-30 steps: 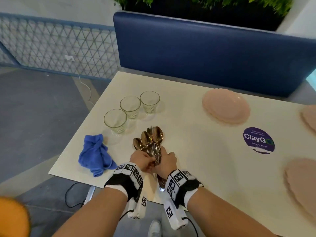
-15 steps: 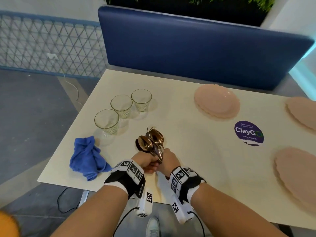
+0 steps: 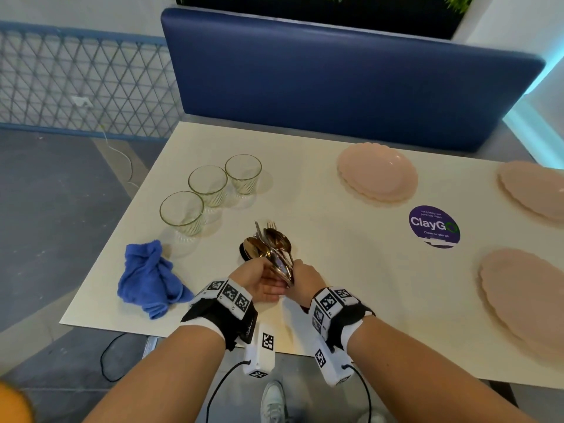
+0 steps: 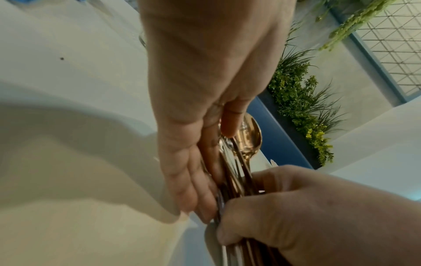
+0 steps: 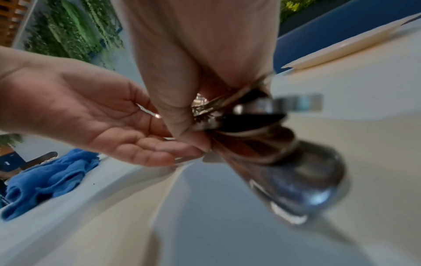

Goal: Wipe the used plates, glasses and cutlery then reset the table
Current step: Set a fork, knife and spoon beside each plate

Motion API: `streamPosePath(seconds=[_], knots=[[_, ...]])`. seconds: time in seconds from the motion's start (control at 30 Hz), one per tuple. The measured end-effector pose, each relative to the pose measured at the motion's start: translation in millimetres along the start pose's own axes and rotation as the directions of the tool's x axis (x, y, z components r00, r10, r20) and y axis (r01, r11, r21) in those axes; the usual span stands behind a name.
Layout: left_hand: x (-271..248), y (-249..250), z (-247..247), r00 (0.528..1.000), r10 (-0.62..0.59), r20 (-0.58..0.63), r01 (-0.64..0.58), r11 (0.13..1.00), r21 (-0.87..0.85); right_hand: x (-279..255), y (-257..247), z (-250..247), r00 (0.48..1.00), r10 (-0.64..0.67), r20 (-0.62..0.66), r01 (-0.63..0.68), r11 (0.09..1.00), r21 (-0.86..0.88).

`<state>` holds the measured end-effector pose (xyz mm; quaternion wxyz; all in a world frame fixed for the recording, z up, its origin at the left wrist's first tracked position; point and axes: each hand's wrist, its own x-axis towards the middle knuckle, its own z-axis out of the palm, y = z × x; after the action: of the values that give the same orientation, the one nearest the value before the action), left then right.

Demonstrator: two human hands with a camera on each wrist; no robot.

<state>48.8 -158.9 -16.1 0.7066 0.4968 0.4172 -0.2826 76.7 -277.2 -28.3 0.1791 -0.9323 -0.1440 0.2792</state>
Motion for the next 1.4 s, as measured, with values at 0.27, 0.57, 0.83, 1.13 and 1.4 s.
streamPosePath(seconds=[0.27, 0.57, 0.83, 1.13, 1.4], knots=[[4.4, 9.5, 24.9, 0.999, 0.004, 0.046, -0.007, 0.998, 0.065, -7.6, 6.5, -8.8, 0.998, -0.033, 0.048, 0.024, 0.983, 0.181], [-1.5, 36.1, 66.6, 0.992, 0.087, 0.087, -0.081, 0.994, -0.067, -23.9, 20.6, -56.6, 0.986, -0.164, 0.016, 0.161, 0.981, 0.108], [-1.9, 46.1, 117.0, 0.985, 0.118, 0.129, -0.113, 0.993, -0.041, -44.8, 61.1, -97.8, 0.983, -0.056, -0.176, 0.107, 0.948, 0.299], [-2.4, 56.4, 193.9, 0.941, 0.174, 0.291, -0.189, 0.982, 0.024, -67.1, 120.1, -144.1, 0.909, 0.126, -0.396, 0.138, 0.808, 0.573], [6.1, 69.5, 281.0, 0.907, 0.213, 0.363, -0.238, 0.971, 0.025, -59.3, 208.3, -196.5, 0.943, 0.221, -0.249, 0.064, 0.613, 0.787]])
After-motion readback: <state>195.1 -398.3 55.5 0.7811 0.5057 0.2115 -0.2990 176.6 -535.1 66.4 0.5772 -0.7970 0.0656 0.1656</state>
